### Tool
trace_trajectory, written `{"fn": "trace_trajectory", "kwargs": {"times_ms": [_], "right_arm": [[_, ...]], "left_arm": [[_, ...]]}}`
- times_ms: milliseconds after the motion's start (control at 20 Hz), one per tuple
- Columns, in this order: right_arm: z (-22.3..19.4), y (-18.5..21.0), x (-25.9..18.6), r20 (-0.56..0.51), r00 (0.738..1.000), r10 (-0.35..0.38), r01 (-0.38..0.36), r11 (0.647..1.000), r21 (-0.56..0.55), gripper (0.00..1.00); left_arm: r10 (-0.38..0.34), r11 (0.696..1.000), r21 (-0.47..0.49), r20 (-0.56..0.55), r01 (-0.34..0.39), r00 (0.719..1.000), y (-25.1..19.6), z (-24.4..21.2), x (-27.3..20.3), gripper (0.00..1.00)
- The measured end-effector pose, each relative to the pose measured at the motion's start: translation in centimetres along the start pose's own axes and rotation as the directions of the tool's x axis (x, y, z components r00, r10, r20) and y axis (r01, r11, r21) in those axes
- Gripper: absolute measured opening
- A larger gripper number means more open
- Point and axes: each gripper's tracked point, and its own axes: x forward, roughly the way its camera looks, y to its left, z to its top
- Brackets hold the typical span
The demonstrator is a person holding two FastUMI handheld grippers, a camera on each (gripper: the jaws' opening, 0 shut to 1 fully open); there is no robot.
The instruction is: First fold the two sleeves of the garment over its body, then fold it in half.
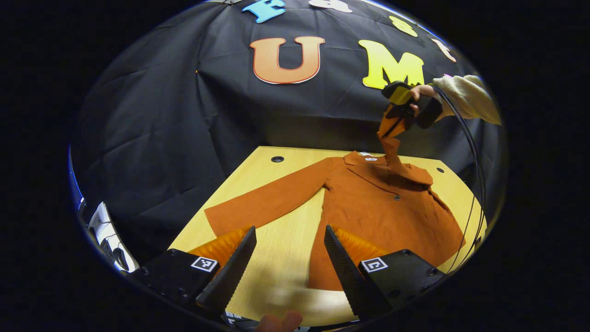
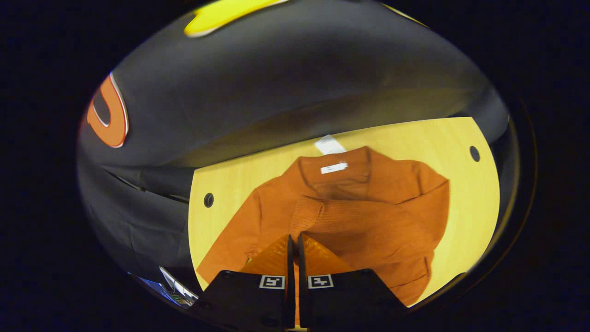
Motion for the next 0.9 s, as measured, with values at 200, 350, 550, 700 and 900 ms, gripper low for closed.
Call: {"fn": "trace_trajectory", "kwargs": {"times_ms": [200, 350, 550, 700, 900], "right_arm": [[-2.0, 3.3, 5.9, -0.036, 0.998, -0.049, 0.047, 0.997, -0.056, 0.04], [-2.6, 4.3, 8.0, -0.047, 0.997, -0.054, 0.051, 0.997, -0.059, 0.06], [-2.5, 5.1, 8.2, -0.057, 0.998, -0.018, 0.016, 1.000, -0.022, 0.18], [-3.0, 5.8, 7.5, -0.064, 0.998, 0.018, -0.020, 0.999, -0.033, 0.52], [-4.1, 6.2, 4.8, -0.113, 0.988, 0.106, -0.110, 0.993, -0.031, 0.87]], "left_arm": [[0.019, 1.000, -0.016, -0.020, -0.020, 1.000, 1.8, -0.7, -0.1, 0.97], [0.043, 0.998, -0.049, -0.041, -0.045, 0.998, 3.0, -1.7, -0.3, 0.97], [0.082, 0.993, -0.083, -0.092, -0.089, 0.992, 4.4, -3.1, -0.9, 0.97], [0.114, 0.990, -0.072, -0.090, -0.121, 0.989, 5.8, -2.7, 0.0, 0.97], [0.156, 0.978, -0.121, -0.121, -0.170, 0.980, 7.8, -1.5, 1.2, 0.97]]}}
